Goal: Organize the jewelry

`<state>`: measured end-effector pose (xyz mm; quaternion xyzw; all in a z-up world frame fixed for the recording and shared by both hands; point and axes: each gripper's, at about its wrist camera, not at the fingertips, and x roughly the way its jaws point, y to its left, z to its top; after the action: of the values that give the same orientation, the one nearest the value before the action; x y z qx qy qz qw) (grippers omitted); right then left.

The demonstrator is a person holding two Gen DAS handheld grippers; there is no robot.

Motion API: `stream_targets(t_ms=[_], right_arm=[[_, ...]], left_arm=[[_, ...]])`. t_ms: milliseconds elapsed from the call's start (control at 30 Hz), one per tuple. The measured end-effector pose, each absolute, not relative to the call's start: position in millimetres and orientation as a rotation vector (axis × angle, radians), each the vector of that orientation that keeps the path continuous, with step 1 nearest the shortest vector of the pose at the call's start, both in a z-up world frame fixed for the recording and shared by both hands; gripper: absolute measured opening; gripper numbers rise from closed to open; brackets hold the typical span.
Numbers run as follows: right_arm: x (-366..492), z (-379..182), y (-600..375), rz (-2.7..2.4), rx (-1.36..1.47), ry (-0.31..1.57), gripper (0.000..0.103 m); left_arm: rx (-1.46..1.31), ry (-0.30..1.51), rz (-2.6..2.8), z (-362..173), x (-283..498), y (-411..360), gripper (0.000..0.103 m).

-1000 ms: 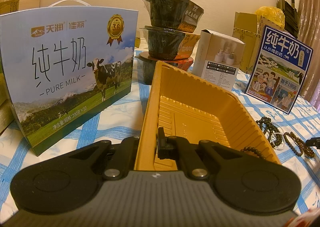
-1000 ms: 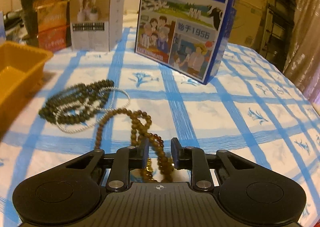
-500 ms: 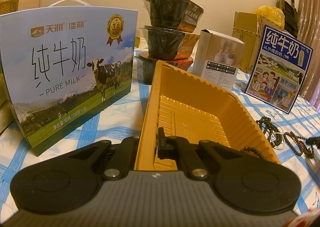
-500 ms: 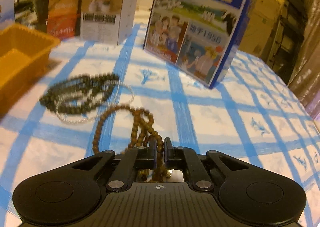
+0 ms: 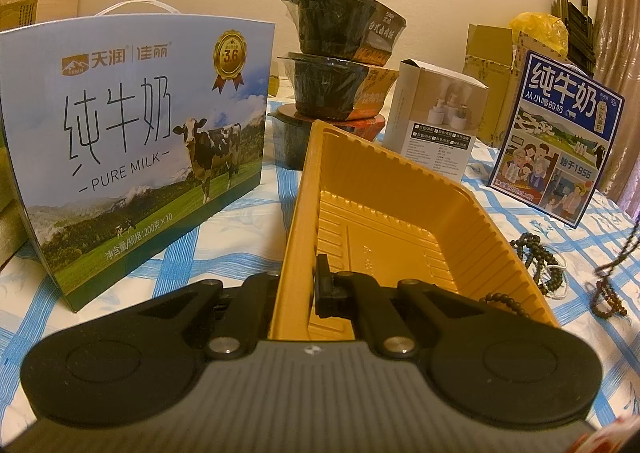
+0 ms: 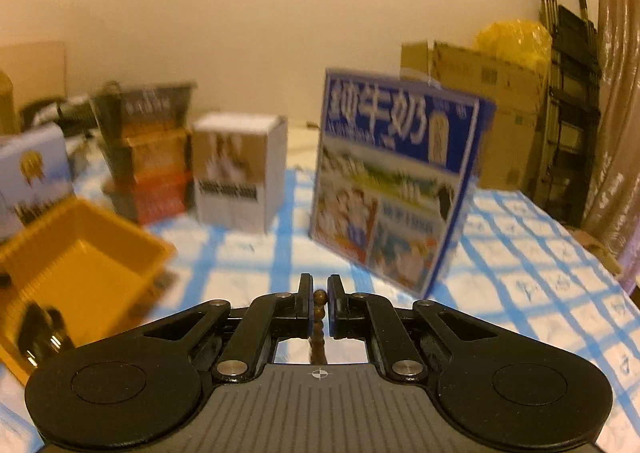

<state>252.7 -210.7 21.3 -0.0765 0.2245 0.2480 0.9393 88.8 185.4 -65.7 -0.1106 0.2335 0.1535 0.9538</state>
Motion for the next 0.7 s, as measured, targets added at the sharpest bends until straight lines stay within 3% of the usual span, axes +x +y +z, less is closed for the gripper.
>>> stream_targets(t_ms=[433, 700], right_arm=[[217.4, 101.3, -183.6, 0.668, -0.04, 0.354, 0.007], [212.8, 118.3, -139.8, 0.817, 0.088, 0.333, 0.007]], left_arm=[[-0.23, 0.473, 0.311, -64.4, 87.7, 185.4, 0.003], [-0.232, 0.471, 0.312, -63.7, 87.0, 185.2, 0.003]])
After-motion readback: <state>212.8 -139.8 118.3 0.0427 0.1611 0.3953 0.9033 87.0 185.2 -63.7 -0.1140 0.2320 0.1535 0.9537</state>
